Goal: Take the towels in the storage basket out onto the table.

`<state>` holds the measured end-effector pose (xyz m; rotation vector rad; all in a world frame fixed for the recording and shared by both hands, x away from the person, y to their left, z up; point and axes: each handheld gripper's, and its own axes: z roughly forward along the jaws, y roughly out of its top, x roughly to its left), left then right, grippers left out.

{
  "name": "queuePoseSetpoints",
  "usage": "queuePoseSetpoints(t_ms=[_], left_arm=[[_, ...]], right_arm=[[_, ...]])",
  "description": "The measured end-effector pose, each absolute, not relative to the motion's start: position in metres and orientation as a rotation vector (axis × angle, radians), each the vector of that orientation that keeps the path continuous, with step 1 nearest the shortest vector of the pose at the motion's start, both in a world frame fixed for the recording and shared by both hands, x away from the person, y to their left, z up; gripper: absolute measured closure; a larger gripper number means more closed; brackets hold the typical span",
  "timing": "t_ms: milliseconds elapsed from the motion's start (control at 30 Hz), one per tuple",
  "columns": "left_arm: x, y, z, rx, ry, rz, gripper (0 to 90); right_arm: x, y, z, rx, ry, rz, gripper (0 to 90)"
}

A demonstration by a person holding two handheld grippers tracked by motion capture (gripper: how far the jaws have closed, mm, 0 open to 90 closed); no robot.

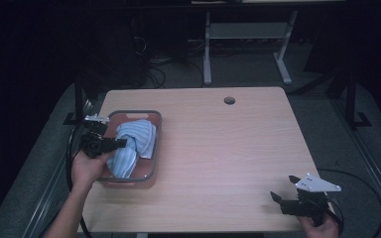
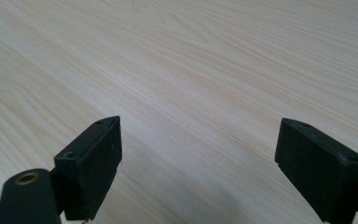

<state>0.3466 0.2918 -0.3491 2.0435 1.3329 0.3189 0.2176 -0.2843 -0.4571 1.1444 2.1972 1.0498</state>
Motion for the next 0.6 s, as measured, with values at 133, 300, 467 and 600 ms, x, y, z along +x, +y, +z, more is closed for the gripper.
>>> queuePoseSetpoints(t_ms=[133,300,467,600], left_arm=[[0.345,0.293,-0.347,2.038,1.32,0.326,77.3],[0.341,0.292,-0.339,2.029,1.291,0.341,77.3],[0.338,0.29,-0.328,2.026,1.262,0.352,77.3],[0.338,0.29,-0.323,2.02,1.251,0.354,77.3]], right_arm=[[0.218,-0.284,-0.457,1.142,2.197,1.048,14.3],[0.218,-0.284,-0.457,1.147,2.195,1.047,14.2],[0.218,-0.284,-0.457,1.143,2.196,1.044,14.2],[0.217,-0.284,-0.457,1.147,2.194,1.047,14.3]])
